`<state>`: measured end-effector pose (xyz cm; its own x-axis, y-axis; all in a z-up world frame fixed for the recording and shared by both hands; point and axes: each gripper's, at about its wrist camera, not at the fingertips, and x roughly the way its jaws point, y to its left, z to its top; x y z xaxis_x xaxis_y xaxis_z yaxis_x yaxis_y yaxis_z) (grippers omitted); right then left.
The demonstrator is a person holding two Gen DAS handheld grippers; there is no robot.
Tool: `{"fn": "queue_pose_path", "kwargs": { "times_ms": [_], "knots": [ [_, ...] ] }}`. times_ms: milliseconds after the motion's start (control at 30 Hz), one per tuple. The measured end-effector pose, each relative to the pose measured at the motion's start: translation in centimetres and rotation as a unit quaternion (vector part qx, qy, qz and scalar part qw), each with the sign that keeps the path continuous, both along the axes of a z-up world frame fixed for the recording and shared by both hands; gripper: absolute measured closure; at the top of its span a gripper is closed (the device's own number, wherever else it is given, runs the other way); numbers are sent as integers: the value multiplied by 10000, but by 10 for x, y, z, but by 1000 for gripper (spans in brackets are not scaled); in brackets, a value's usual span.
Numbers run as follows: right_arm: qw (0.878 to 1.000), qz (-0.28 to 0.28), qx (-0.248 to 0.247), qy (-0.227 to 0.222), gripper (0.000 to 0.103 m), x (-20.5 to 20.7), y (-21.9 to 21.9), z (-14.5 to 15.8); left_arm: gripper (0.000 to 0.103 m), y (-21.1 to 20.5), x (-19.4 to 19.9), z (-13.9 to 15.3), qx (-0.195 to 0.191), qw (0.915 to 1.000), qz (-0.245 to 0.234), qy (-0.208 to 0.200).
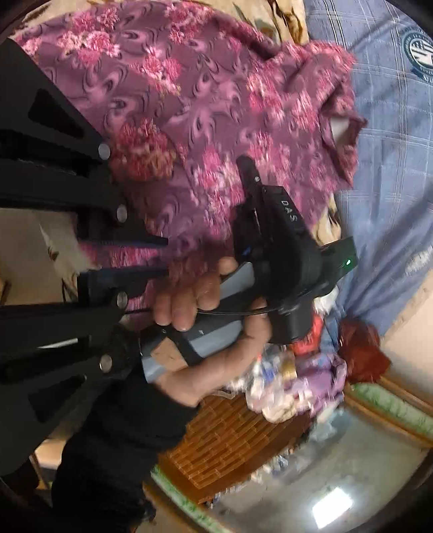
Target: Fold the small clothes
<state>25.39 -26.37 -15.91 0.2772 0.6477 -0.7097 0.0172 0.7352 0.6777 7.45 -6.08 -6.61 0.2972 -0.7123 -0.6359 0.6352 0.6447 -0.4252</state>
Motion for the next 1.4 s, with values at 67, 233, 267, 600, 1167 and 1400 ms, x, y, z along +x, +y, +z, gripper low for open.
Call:
{"fn": "queue_pose_path", "kwargs": {
  "times_ms": [67, 233, 267, 600, 1167, 1400],
  "knots": [
    [9996, 27, 4, -298, 63, -14, -6, 12, 53, 15, 6, 9, -323, 9993, 173, -15],
    [9974, 307, 101, -639, 51, -46, -7, 27, 48, 74, 42, 9, -1210, 9825, 1346, 442],
    [9969, 369, 72, -691, 51, -51, -5, 26, 48, 83, 47, 6, -1173, 9792, 1598, 426],
    [9921, 332, -369, -1155, 98, -78, -28, 82, 48, 97, 100, -7, -543, 9597, 2572, 992],
    [9909, 107, -1332, -187, 97, -71, -50, 24, 100, 85, 244, -92, -95, 9132, 3490, 2101],
    [9939, 78, -1066, -269, 97, -72, -59, 30, 101, 102, 205, -47, 257, 9388, 3148, 1378]
  ]
}}
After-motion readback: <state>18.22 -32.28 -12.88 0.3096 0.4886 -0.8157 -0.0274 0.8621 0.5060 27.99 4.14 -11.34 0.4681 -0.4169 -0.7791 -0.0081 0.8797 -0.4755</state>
